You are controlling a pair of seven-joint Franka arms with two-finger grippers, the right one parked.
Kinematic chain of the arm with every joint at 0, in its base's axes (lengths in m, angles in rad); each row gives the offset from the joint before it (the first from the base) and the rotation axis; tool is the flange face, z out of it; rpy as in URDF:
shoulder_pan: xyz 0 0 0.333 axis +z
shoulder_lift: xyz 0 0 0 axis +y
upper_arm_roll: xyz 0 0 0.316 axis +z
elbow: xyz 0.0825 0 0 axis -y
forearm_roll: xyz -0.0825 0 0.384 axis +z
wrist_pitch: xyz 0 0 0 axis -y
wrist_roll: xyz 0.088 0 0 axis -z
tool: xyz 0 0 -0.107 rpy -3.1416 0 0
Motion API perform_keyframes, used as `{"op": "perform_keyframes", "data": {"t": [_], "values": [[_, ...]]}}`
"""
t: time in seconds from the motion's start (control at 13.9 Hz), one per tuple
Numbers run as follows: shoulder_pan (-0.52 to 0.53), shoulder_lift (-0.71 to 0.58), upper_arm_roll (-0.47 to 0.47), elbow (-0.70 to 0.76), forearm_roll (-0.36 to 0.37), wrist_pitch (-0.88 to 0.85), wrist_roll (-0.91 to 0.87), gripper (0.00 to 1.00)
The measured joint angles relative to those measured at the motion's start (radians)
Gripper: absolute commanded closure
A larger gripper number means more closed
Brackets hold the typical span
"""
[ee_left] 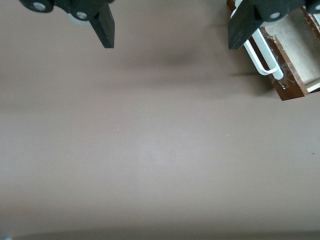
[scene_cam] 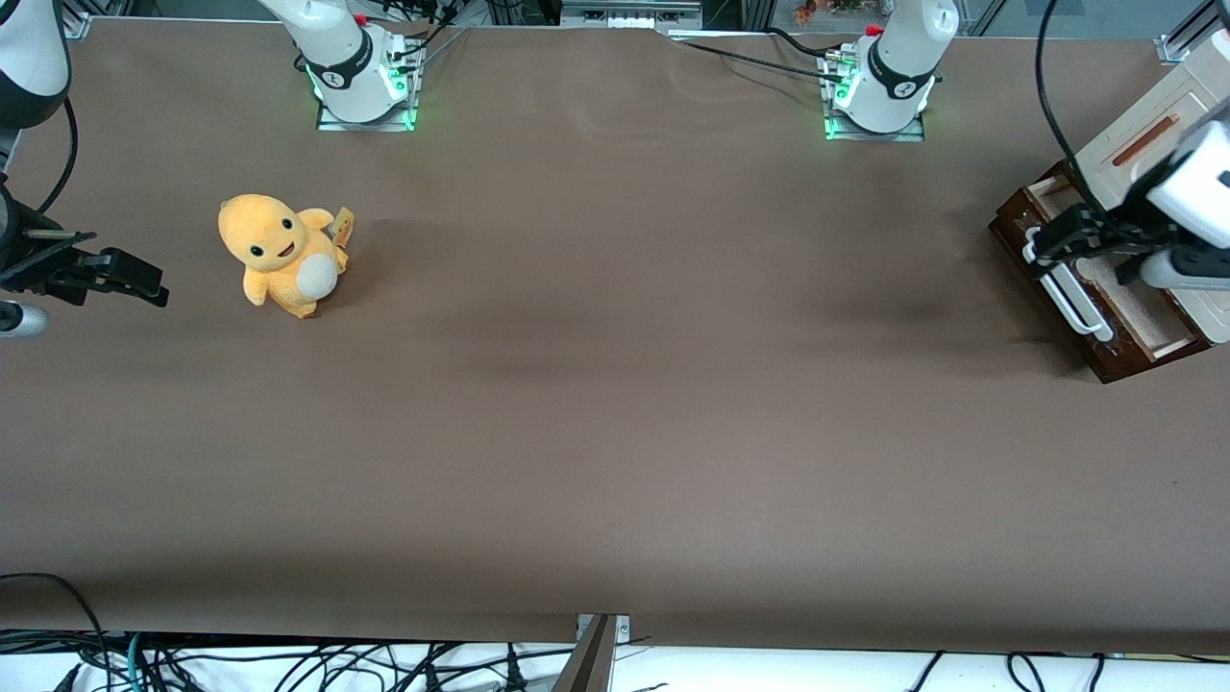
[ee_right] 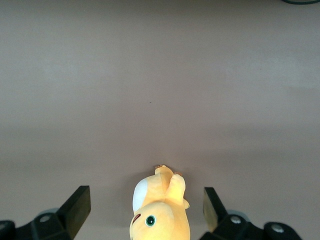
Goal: Open lower drawer with left arm only
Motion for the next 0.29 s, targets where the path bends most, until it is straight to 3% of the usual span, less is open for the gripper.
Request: {"op": "perform_keyframes", "data": {"t": [0.29], "values": [[0.009,-0.004,0.005,-0.010,0.000,-0.010,0.000,0.00]]}}
